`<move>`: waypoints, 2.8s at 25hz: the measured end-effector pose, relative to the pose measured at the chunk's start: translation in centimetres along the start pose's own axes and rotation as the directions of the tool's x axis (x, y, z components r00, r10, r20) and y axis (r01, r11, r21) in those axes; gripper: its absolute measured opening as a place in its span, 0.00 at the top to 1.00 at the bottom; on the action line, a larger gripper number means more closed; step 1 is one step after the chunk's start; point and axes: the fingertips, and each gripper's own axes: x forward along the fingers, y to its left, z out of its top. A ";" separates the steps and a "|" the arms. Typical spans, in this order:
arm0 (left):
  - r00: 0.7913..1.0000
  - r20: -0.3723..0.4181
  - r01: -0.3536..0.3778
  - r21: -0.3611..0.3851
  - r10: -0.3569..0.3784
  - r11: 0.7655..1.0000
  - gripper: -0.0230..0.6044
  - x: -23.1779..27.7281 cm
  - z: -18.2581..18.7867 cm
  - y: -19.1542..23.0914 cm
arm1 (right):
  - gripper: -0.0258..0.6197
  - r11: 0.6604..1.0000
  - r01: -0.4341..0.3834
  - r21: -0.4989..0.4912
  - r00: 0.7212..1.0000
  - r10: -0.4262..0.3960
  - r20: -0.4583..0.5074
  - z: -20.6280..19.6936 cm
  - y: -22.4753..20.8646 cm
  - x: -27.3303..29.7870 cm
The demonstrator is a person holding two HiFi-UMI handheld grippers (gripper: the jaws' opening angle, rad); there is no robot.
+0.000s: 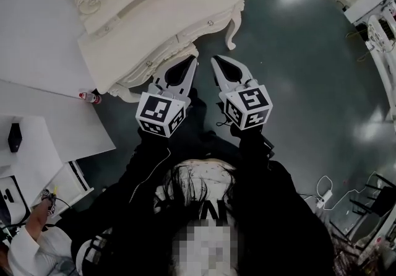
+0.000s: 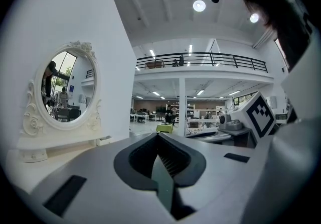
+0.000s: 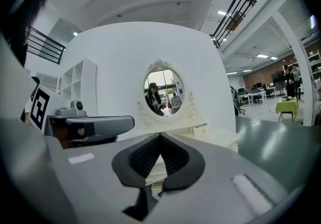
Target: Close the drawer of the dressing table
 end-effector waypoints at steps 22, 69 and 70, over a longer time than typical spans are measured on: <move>0.999 -0.019 0.033 -0.044 -0.034 0.998 0.97 15.6 2.4 19.0 | 0.95 0.998 0.038 0.052 0.999 -0.036 -0.039 4.3 -10.2 21.2; 0.862 -0.112 -0.506 -0.119 0.495 0.854 0.97 33.1 1.6 35.7 | 0.95 0.947 -0.319 -0.018 0.921 0.306 -0.243 6.2 -30.0 45.0; 0.857 -0.113 -0.514 -0.118 0.503 0.850 0.97 33.1 1.5 35.8 | 0.95 0.946 -0.323 -0.017 0.918 0.309 -0.248 5.9 -30.2 45.3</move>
